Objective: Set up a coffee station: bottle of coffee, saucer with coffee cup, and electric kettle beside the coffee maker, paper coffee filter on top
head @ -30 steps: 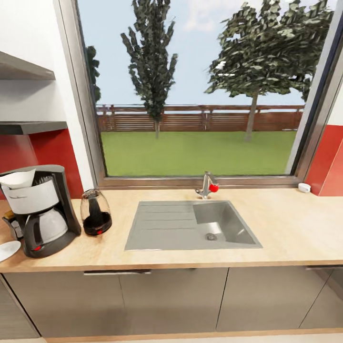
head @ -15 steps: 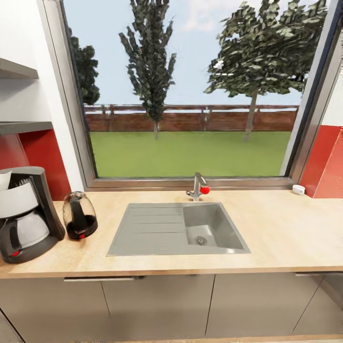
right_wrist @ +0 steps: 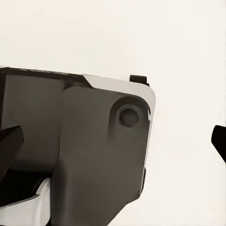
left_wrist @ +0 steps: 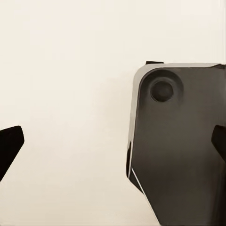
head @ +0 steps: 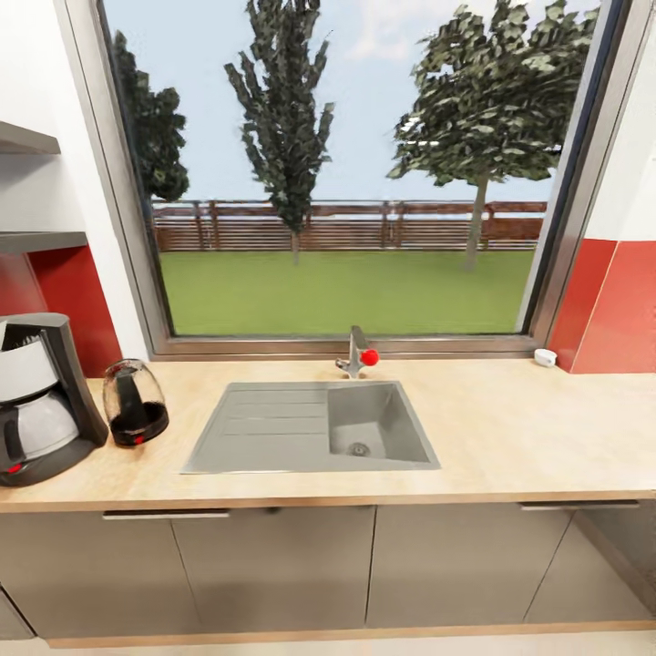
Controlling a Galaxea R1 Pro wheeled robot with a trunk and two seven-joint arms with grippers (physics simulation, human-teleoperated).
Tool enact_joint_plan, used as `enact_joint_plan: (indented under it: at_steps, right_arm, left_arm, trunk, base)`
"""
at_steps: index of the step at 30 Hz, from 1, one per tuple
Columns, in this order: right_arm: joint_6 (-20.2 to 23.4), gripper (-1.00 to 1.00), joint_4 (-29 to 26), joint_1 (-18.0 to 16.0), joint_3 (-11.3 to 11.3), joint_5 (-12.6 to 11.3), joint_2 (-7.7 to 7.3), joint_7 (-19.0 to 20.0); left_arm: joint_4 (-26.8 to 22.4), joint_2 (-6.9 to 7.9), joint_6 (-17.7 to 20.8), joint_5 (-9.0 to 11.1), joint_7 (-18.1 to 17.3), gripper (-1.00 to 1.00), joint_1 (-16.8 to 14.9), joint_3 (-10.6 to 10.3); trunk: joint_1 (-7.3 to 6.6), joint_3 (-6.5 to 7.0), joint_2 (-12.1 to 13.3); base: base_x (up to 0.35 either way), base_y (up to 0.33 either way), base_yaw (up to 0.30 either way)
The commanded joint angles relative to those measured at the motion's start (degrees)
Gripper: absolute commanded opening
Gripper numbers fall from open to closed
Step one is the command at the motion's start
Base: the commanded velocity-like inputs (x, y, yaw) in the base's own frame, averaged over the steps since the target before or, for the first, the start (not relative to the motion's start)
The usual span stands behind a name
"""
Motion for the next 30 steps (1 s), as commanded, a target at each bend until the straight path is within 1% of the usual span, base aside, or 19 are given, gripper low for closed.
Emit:
enact_joint_plan:
  at_steps: [1,30]
  right_arm:
    - [0.2,1.00,-0.1,0.0,0.5,-0.6,-0.03,0.2]
    - [0.1,1.00,-0.1,0.0,0.5,-0.6,-0.02,0.2]
  left_arm:
    - [0.2,-0.02,-0.4,-0.5,0.3,1.00,0.0,0.5]
    - [0.2,-0.20,-0.3,-0.3,0.2,1.00,-0.1,0.8]
  trunk:
    - [0.02,-0.01,0.0]
    - [0.02,-0.01,0.0]
  base:
    - [-0.005,-0.286,0.000]
    - [0.000,-0.290,0.000]
